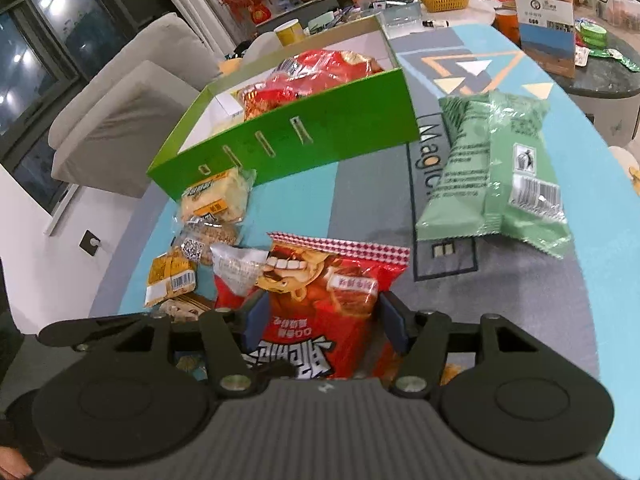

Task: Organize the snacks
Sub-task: 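Grasp the red cartoon-face chip bag on the mat with the left gripper and lift, then carry the red cartoon-face bag into the green box and open the left gripper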

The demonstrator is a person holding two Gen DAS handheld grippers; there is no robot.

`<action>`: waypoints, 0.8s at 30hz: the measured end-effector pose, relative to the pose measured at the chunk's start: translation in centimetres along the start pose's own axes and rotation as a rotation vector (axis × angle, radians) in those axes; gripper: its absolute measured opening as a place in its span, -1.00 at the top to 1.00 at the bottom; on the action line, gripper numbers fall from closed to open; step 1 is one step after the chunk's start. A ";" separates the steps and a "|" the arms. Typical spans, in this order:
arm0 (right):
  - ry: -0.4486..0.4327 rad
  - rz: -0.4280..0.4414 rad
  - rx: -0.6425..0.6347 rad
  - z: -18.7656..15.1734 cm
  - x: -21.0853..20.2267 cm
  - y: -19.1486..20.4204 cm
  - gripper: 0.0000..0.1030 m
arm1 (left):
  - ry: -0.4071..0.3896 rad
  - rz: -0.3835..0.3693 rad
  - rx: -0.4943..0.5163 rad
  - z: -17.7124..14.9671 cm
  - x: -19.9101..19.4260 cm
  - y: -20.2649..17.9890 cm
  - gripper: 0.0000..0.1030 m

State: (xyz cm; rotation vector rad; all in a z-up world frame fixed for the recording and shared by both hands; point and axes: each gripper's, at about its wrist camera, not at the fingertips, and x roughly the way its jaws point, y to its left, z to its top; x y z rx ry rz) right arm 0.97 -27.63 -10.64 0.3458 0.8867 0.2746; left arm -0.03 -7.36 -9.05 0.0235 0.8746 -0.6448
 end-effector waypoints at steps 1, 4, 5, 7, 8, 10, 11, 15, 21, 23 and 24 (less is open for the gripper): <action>-0.007 -0.005 -0.005 0.0 -0.1 0.2 -0.25 | -0.014 0.004 0.016 0.1 -0.2 -0.3 0.10; -0.063 -0.018 -0.020 0.3 -1.4 0.7 -0.22 | -0.071 -0.001 0.043 0.6 -1.3 -0.8 0.11; -0.082 -0.021 -0.019 0.5 -1.9 0.8 -0.22 | -0.090 -0.012 0.042 0.9 -1.8 -0.9 0.11; -0.131 -0.024 -0.019 1.0 -3.3 1.1 -0.22 | -0.131 -0.024 0.044 1.7 -2.9 -1.1 0.11; -0.152 -0.021 -0.019 1.2 -3.8 1.2 -0.22 | -0.152 -0.020 0.052 2.0 -3.4 -1.3 0.11; -0.193 -0.004 -0.023 2.2 -4.8 1.6 -0.22 | -0.198 -0.003 0.075 2.7 -4.4 -1.6 0.11; -0.207 0.003 -0.030 2.6 -5.1 1.8 -0.22 | -0.218 0.006 0.084 3.0 -4.9 -1.7 0.11; -0.246 0.031 -0.063 4.6 -5.3 3.3 -0.22 | -0.275 0.035 0.089 4.3 -6.2 -1.1 0.11; -0.265 0.092 -0.099 7.6 -4.0 5.6 -0.22 | -0.329 0.088 0.073 6.2 -7.9 1.3 0.11; -0.270 0.113 -0.108 8.5 -3.6 6.3 -0.22 | -0.348 0.108 0.065 6.9 -8.4 2.2 0.11; -0.272 0.121 -0.114 8.9 -3.4 6.6 -0.23 | -0.357 0.118 0.059 7.3 -8.5 2.7 0.11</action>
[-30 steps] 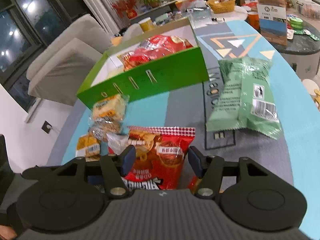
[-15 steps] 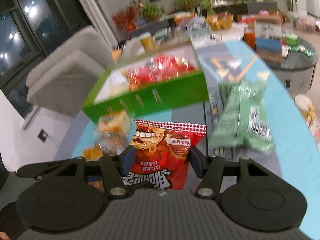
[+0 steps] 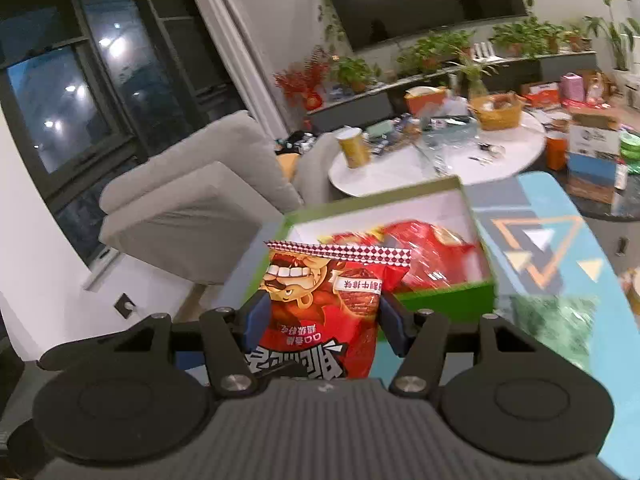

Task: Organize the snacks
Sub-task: 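Carry the red cartoon-face bag into the green box and open the left gripper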

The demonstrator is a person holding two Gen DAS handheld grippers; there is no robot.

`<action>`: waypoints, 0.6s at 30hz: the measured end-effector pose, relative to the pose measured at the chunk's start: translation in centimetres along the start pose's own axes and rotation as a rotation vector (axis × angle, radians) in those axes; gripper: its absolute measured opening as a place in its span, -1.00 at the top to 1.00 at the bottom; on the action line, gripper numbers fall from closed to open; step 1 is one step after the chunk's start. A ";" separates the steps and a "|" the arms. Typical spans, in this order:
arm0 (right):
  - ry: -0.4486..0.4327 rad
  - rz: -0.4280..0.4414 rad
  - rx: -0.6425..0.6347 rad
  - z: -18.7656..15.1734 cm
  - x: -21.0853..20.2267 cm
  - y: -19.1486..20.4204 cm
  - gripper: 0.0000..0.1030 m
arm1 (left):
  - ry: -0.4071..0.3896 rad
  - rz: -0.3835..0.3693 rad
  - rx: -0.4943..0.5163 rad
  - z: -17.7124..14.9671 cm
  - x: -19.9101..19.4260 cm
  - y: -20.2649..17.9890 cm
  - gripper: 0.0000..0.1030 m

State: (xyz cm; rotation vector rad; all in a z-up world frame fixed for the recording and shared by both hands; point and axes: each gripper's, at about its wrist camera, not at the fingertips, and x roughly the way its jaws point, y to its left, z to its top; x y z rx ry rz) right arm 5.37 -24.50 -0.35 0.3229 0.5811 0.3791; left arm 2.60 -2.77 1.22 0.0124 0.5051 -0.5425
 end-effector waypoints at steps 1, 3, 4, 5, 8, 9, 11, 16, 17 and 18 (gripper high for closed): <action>-0.001 0.011 -0.006 0.5 0.6 0.4 -0.23 | -0.007 0.010 -0.005 0.3 0.0 0.5 0.11; -0.002 0.029 -0.016 1.2 1.3 0.9 -0.24 | -0.019 0.031 -0.019 0.9 0.1 1.6 0.11; -0.002 0.038 -0.022 1.5 1.8 1.1 -0.25 | -0.024 0.042 -0.026 1.2 0.2 2.1 0.11; -0.002 0.046 -0.029 1.7 2.2 1.3 -0.25 | -0.027 0.052 -0.036 1.5 0.4 2.8 0.11; 0.007 0.070 -0.038 2.4 3.5 1.8 -0.25 | -0.033 0.081 -0.064 2.1 1.1 4.6 0.11; 0.012 0.076 -0.039 2.5 3.9 1.9 -0.25 | -0.032 0.088 -0.073 2.3 1.4 5.2 0.11; 0.027 0.088 -0.037 2.7 5.0 2.1 -0.25 | -0.026 0.102 -0.093 2.4 2.3 6.4 0.11; 0.058 0.093 -0.038 3.1 7.7 2.2 -0.25 | -0.001 0.122 -0.134 2.2 4.1 8.3 0.11; 0.062 0.092 -0.036 3.1 8.1 2.2 -0.25 | 0.004 0.126 -0.140 2.2 4.6 8.7 0.11; 0.066 0.092 -0.035 3.2 8.5 2.1 -0.25 | 0.009 0.129 -0.146 2.1 5.0 9.1 0.11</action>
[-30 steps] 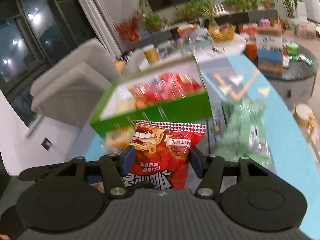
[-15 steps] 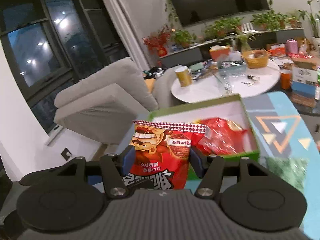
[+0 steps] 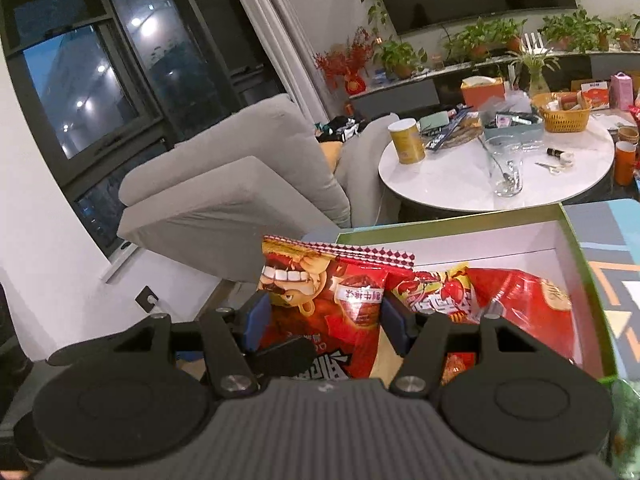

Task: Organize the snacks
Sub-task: 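Carry the red cartoon-face bag into the green box and open the left gripper, then grasp the green snack bag on the mat with the right gripper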

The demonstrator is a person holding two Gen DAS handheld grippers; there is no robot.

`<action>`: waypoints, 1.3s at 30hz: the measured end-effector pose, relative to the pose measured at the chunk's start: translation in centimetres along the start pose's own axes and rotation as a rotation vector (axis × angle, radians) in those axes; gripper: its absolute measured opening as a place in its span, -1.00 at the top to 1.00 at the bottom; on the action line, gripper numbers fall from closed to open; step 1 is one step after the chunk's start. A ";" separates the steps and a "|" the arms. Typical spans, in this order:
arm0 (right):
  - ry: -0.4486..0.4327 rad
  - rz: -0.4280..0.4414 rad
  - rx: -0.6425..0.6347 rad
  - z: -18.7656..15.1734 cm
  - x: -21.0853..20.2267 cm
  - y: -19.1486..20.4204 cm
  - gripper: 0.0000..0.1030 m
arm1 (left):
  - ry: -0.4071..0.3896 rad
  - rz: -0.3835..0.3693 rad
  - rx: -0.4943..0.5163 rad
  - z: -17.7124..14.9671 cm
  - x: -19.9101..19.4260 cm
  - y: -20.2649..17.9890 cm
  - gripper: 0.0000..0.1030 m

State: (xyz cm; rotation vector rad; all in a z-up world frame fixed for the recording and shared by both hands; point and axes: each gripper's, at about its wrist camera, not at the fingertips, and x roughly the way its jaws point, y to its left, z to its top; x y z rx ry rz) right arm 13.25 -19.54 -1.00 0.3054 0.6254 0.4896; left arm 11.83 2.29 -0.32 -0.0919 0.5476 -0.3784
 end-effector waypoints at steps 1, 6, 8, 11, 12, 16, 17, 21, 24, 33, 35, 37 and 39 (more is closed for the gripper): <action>0.005 -0.001 0.002 0.1 0.5 -0.1 -0.25 | 0.005 0.001 -0.005 0.1 0.5 0.3 0.11; 0.032 0.001 0.019 0.3 2.3 -1.0 -0.25 | 0.036 0.003 -0.039 0.0 2.6 1.7 0.11; 0.043 -0.003 0.023 0.2 2.8 -1.2 -0.25 | 0.051 0.004 -0.047 -0.2 3.4 2.0 0.11; 0.061 -0.013 0.028 0.0 3.6 -1.4 -0.25 | 0.077 0.003 -0.053 -0.7 4.3 2.3 0.11; 0.068 -0.017 0.030 -0.1 3.8 -1.4 -0.25 | 0.085 0.003 -0.057 -1.0 4.3 2.4 0.11; 0.090 -0.029 0.036 -0.4 4.3 -1.5 -0.25 | 0.112 -0.001 -0.070 -1.5 4.9 2.8 0.11; 0.095 -0.030 0.038 -0.5 4.3 -1.5 -0.25 | 0.116 0.000 -0.070 -1.7 4.9 2.7 0.11; 0.116 -0.031 0.052 -0.7 4.6 -1.7 -0.26 | 0.125 0.019 -0.077 -1.9 4.8 3.0 0.09; 0.118 -0.039 0.058 -0.8 4.4 -1.8 -0.26 | 0.126 0.027 -0.085 -1.8 4.3 3.3 0.09; 0.096 -0.046 0.051 -0.5 2.4 -1.4 -0.26 | 0.113 0.020 -0.086 -1.7 2.9 2.5 0.08; 0.088 -0.051 0.046 -0.4 1.9 -1.4 -0.26 | 0.106 0.018 -0.082 -1.7 2.4 2.2 0.08; 0.079 -0.059 0.041 -0.4 1.2 -1.4 -0.26 | 0.099 0.013 -0.079 -1.6 1.8 1.8 0.08; 0.069 -0.067 0.037 -0.4 0.5 -1.6 -0.26 | 0.093 0.008 -0.073 -1.6 1.6 1.3 0.07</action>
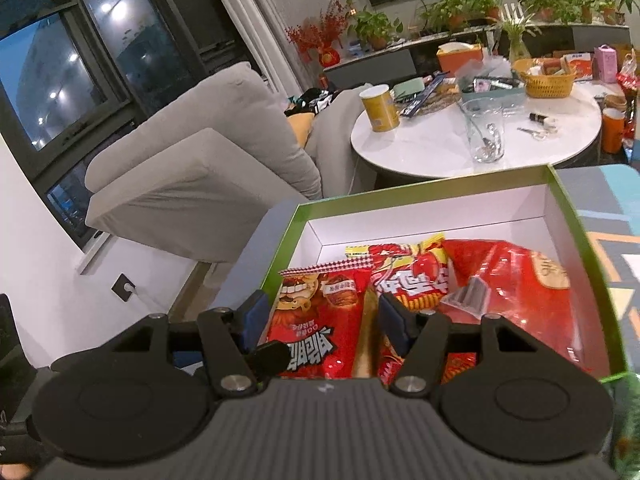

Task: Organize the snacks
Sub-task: 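Grasp the green snack bag on the mat with the right gripper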

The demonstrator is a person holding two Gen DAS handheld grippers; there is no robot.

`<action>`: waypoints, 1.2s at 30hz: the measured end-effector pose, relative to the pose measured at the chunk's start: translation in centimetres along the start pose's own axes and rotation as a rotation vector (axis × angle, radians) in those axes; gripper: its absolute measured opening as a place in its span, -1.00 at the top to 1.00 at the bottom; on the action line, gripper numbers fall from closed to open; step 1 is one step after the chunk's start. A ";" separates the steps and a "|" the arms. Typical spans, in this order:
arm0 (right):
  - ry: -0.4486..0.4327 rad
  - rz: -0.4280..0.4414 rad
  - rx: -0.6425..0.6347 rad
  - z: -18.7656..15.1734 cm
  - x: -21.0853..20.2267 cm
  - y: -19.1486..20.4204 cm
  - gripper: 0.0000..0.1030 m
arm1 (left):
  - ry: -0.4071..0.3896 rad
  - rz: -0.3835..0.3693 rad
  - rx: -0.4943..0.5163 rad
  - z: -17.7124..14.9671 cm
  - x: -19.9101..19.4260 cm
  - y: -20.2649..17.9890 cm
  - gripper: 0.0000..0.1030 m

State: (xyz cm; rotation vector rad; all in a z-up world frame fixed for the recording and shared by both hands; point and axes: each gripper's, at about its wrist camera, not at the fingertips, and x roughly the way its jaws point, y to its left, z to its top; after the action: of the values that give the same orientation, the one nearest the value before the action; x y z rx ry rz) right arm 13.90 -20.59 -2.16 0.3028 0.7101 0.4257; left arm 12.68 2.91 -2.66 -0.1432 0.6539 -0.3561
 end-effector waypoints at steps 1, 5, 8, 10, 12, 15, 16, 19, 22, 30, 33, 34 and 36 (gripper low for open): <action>-0.007 -0.005 -0.003 -0.1 -0.5 -0.1 -0.26 | -0.003 -0.003 0.004 -0.1 -0.2 -0.3 0.07; -0.029 -0.041 -0.016 -0.5 -2.3 -0.9 -0.26 | -0.005 -0.017 0.015 -0.3 -0.7 -1.4 0.06; -0.043 -0.088 -0.017 -1.1 -3.7 -2.2 -0.26 | -0.002 -0.029 0.029 -0.6 -1.0 -2.4 0.06; -0.050 -0.122 0.004 -1.6 -4.7 -3.6 -0.26 | 0.002 -0.036 0.039 -0.8 -1.0 -3.1 0.06; -0.054 -0.152 0.034 -2.0 -5.6 -5.1 -0.26 | 0.007 -0.042 0.049 -1.0 -1.0 -3.8 0.05; -0.065 -0.211 0.088 -2.7 -7.0 -7.8 -0.26 | 0.015 -0.051 0.062 -1.3 -0.8 -5.1 0.05; -0.071 -0.237 0.102 -3.0 -7.5 -8.8 -0.26 | 0.018 -0.058 0.069 -1.4 -0.8 -5.6 0.05; -0.080 -0.327 0.122 -3.8 -8.4 -11.2 -0.26 | 0.028 -0.077 0.099 -1.9 -0.6 -7.3 0.03; -0.084 -0.377 0.155 -4.6 -9.3 -13.3 -0.26 | 0.042 -0.091 0.136 -2.4 -0.2 -9.1 -0.01; -0.052 -0.393 0.208 -7.1 -10.2 -16.8 -0.26 | 0.098 -0.111 0.195 -3.7 1.6 -12.8 -0.02; -0.044 -0.380 0.224 -7.9 -10.3 -17.4 -0.26 | 0.119 -0.115 0.214 -4.3 2.1 -13.9 -0.02; -0.046 -0.370 0.229 -8.1 -10.2 -17.6 -0.26 | 0.126 -0.116 0.220 -4.4 2.3 -14.2 -0.02; -0.038 -0.356 0.230 -8.4 -10.0 -18.0 -0.26 | 0.139 -0.119 0.232 -4.7 2.7 -15.0 -0.02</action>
State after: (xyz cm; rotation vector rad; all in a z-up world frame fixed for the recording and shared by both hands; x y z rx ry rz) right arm 6.28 -39.99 -9.89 0.3909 0.7594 -0.0012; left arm 7.56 -12.09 -4.28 0.0646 0.7372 -0.5573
